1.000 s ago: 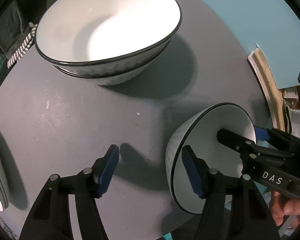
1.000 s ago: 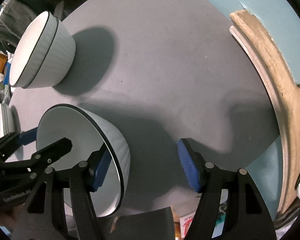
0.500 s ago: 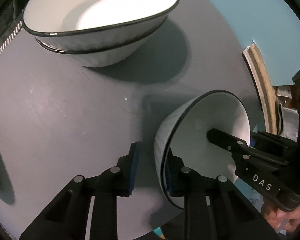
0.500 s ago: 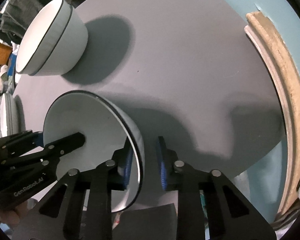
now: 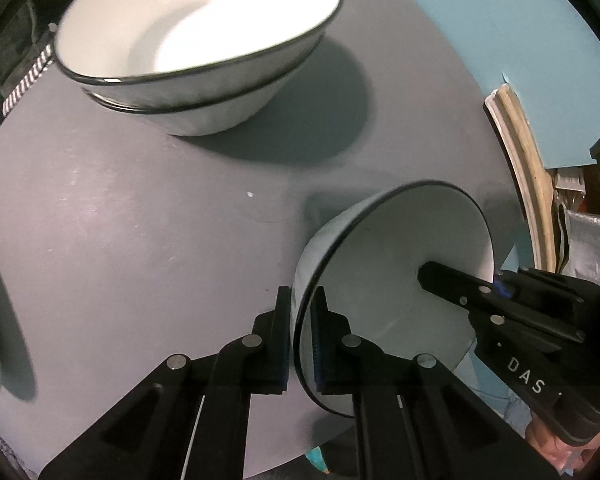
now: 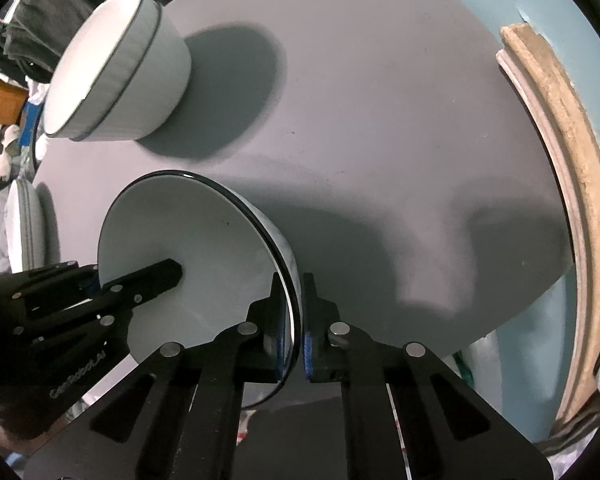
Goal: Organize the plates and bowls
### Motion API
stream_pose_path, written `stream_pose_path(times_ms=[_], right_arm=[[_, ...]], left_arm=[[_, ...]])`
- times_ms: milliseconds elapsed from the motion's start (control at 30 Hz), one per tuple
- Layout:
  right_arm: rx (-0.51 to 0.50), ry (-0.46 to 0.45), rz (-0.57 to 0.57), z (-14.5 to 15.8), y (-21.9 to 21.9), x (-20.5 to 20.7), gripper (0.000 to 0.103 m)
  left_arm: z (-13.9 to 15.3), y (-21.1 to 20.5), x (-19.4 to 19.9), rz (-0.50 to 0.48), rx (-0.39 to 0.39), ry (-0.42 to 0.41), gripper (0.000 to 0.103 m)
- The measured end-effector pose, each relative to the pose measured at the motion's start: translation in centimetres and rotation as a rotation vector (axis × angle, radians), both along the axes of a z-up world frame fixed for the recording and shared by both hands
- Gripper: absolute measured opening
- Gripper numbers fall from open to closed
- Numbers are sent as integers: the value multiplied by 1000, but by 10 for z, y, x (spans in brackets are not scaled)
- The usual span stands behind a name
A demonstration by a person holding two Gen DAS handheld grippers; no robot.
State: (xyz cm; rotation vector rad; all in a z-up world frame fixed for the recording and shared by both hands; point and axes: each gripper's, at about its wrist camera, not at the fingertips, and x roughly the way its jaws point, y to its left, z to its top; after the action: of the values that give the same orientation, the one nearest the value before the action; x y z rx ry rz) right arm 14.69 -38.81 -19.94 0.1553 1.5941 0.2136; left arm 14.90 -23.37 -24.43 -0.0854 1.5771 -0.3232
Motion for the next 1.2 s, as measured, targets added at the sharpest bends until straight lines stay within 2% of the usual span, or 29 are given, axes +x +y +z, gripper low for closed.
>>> stream_pose_path(times_ms=[133, 200, 400, 467, 633, 700, 1033, 1200], right_arm=[[-11, 4, 15, 6, 5, 3, 6], [-11, -2, 22, 8, 8, 3, 6], [-6, -25, 33, 25, 24, 13, 6], [-5, -36, 38, 37, 16, 3, 6], [2, -65, 54, 58, 23, 10, 6], [6, -77, 61, 53, 18, 11, 6], [9, -124, 122, 73, 35, 46, 6], [17, -130, 152, 74, 47, 68, 6]], left_arm=[[16, 6, -1, 6, 20, -11, 8], [21, -13, 16, 14, 21, -16, 8], [46, -4, 21, 44, 25, -47, 8], [51, 2, 20, 50, 24, -62, 8], [72, 11, 26, 65, 27, -100, 8], [80, 16, 32, 80, 25, -113, 8], [99, 48, 66, 152, 38, -174, 8], [96, 58, 84, 187, 48, -185, 8]])
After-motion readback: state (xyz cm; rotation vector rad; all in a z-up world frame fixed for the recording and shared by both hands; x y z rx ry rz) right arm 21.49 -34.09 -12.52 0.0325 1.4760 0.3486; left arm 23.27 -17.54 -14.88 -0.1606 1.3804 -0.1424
